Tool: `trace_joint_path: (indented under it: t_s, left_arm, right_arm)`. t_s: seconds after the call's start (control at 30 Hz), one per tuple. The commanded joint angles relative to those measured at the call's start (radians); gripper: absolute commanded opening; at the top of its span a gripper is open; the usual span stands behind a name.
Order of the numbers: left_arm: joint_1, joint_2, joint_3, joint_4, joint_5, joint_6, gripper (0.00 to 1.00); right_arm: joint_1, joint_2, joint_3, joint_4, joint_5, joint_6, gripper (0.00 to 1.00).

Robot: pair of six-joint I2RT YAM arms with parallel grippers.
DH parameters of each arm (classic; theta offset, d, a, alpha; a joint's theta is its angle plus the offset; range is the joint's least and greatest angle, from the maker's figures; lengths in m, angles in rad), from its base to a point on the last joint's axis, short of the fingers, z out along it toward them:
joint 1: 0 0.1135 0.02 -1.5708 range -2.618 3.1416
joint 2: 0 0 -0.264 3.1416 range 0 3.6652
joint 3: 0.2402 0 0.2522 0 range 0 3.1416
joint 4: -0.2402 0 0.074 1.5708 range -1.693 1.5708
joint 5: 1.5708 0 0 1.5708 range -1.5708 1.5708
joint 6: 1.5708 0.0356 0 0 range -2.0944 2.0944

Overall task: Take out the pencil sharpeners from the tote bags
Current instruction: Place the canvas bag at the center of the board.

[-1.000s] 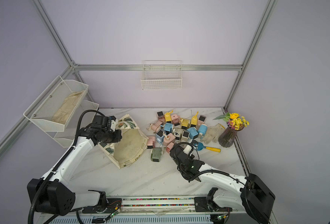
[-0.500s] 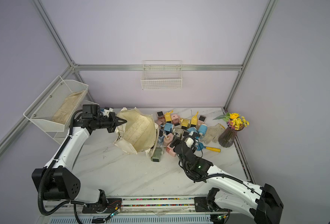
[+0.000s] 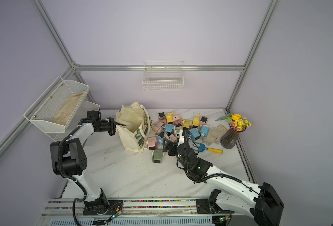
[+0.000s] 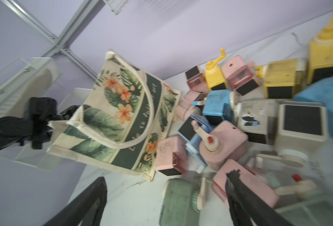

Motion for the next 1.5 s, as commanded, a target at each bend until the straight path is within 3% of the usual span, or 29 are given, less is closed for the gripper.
trace_joint_path:
  t_s: [0.0,0.1,0.2,0.33,0.43,0.67,0.83,1.07,1.13,1.2,1.27,1.33,1.4,1.47]
  left_arm:
    - [0.019,0.017,0.128,-0.084,0.025,0.102,0.16]
    - [0.035,0.023,0.141,-0.124,0.019,0.146,0.37]
    - [0.048,-0.012,0.156,-0.186,0.0,0.221,0.5]
    - [0.074,-0.109,0.177,-0.264,-0.066,0.308,0.77]
    - [0.095,-0.2,0.213,-0.354,-0.191,0.394,0.99]
    - [0.122,-0.515,0.158,-0.303,-0.551,0.468,1.0]
    - [0.12,-0.848,-0.192,0.0,-0.592,0.508,1.0]
    - [0.032,-1.307,-0.773,0.346,-0.742,0.611,1.0]
    - [0.019,-1.361,-0.864,0.398,-0.736,0.586,1.0]
    - [-0.012,-1.361,-0.868,0.401,-0.771,0.581,1.0]
    - [-0.105,-1.353,-0.905,0.445,-0.934,0.597,1.0]
    - [-0.205,-1.343,-0.968,0.493,-1.081,0.677,1.0]
    - [-0.268,-1.352,-1.056,0.57,-1.259,0.68,1.0]
    - [-0.293,-1.371,-1.207,0.77,-1.32,0.714,1.0]
  right_arm:
    - [-0.003,0.075,0.109,0.156,-0.226,-0.1,0.94]
    - [-0.002,0.209,0.225,0.17,-0.288,-0.113,0.94]
    - [-0.001,0.339,0.356,0.114,-0.333,-0.134,0.9]
    - [-0.001,0.369,0.37,0.16,-0.349,-0.145,0.9]
    - [-0.001,0.368,0.37,0.161,-0.351,-0.189,0.91]
    - [-0.003,0.331,0.355,0.144,-0.358,-0.254,0.94]
    - [-0.006,0.228,0.305,0.149,-0.275,-0.278,0.95]
    - [-0.025,0.051,0.136,0.185,0.055,-0.31,0.95]
    - [-0.032,0.011,0.077,0.213,0.166,-0.325,0.95]
    - [-0.044,-0.023,0.019,0.241,0.287,-0.34,0.95]
    - [-0.085,-0.045,-0.03,0.263,0.364,-0.348,0.95]
    - [-0.14,-0.047,-0.068,0.292,0.357,-0.377,0.96]
    - [-0.196,-0.027,-0.107,0.335,0.38,-0.39,0.97]
    - [-0.26,0.018,-0.151,0.398,0.391,-0.395,0.97]
